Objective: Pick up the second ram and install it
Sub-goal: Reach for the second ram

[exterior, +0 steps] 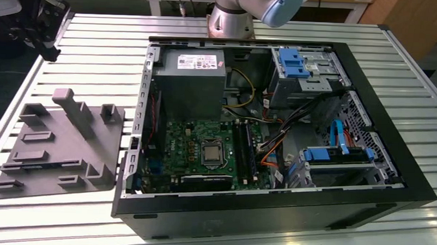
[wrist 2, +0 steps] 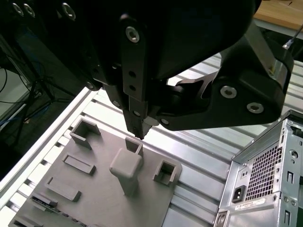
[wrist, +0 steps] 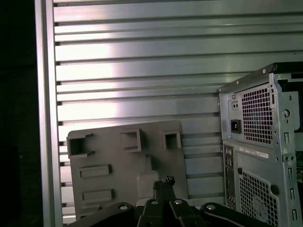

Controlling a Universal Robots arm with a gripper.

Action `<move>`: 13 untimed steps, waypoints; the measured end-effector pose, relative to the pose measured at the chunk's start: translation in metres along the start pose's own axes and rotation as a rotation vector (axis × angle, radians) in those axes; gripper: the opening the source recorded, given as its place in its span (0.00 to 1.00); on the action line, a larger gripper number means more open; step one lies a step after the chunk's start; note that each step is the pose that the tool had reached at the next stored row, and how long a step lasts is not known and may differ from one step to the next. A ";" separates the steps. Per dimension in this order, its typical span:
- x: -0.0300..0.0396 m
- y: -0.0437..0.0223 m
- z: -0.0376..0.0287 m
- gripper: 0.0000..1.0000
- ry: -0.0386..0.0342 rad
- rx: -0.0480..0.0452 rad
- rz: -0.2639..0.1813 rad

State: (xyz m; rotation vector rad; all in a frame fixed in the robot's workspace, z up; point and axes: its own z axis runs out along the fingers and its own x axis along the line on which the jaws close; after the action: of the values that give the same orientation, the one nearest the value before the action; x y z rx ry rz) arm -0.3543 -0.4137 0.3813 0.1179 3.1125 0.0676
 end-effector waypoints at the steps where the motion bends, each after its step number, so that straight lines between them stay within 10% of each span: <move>1: 0.0009 -0.0001 0.0000 0.11 0.0000 0.0000 0.000; 13: 0.0107 -0.0008 -0.0001 0.11 0.0000 0.0000 0.000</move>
State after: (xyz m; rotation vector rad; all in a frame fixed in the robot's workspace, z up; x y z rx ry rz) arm -0.3650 -0.4137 0.3811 0.1179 3.1125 0.0676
